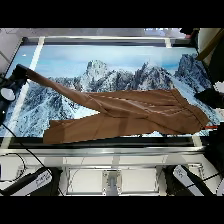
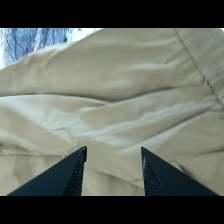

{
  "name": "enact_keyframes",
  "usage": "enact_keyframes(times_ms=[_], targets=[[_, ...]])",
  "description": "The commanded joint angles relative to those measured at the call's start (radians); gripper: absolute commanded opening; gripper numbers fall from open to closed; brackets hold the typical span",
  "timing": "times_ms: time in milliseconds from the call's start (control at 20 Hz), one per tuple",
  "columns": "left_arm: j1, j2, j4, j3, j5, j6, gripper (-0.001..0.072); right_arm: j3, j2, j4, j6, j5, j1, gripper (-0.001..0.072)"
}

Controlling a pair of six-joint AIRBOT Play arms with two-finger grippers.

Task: Fold the clothes and pants, and hang the long-sleeved shirts on hangers.

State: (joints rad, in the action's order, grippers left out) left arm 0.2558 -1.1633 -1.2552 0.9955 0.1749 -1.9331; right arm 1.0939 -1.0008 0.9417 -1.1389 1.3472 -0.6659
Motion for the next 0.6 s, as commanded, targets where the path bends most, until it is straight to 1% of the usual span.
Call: enact_keyframes(times_ms=[0,100,150,250,350,400,450,500,550], targets=[[-0.036,-0.027,-0.001,0.119,0.042,0.2,0.0009,-0.065,0.0,-0.011,-0.005,0.003,0.01,0.039],[-0.042,-0.028,-0.002,0.143,0.158,0.376,0.001,-0.116,0.0,-0.016,-0.005,-0.006,0.012,0.039],[-0.025,-0.035,-0.024,0.14,0.257,0.416,0.001,-0.137,0.0,-0.015,-0.004,-0.01,0.012,0.039],[0.027,-0.067,-0.108,0.101,0.436,0.414,0.0011,-0.175,0.0,-0.018,-0.004,-0.023,0.012,0.039],[0.082,-0.109,-0.124,0.056,0.552,0.414,0.0022,-0.199,0.0,-0.029,-0.004,-0.023,0.012,0.0391],[0.098,-0.132,-0.125,0.053,0.604,0.414,0.0167,-0.203,0.0,-0.031,-0.004,-0.023,0.012,0.0391],[0.106,-0.15,-0.125,0.053,0.65,0.401,0.0505,-0.203,0.0,-0.032,-0.004,-0.023,0.012,0.0391],[0.111,-0.156,-0.126,0.053,0.68,0.387,0.0668,-0.203,0.002,-0.034,-0.005,-0.023,0.012,0.0391],[0.116,-0.154,-0.126,0.054,0.695,0.373,0.0675,-0.203,0.004,-0.035,-0.005,-0.022,0.012,0.0391]])
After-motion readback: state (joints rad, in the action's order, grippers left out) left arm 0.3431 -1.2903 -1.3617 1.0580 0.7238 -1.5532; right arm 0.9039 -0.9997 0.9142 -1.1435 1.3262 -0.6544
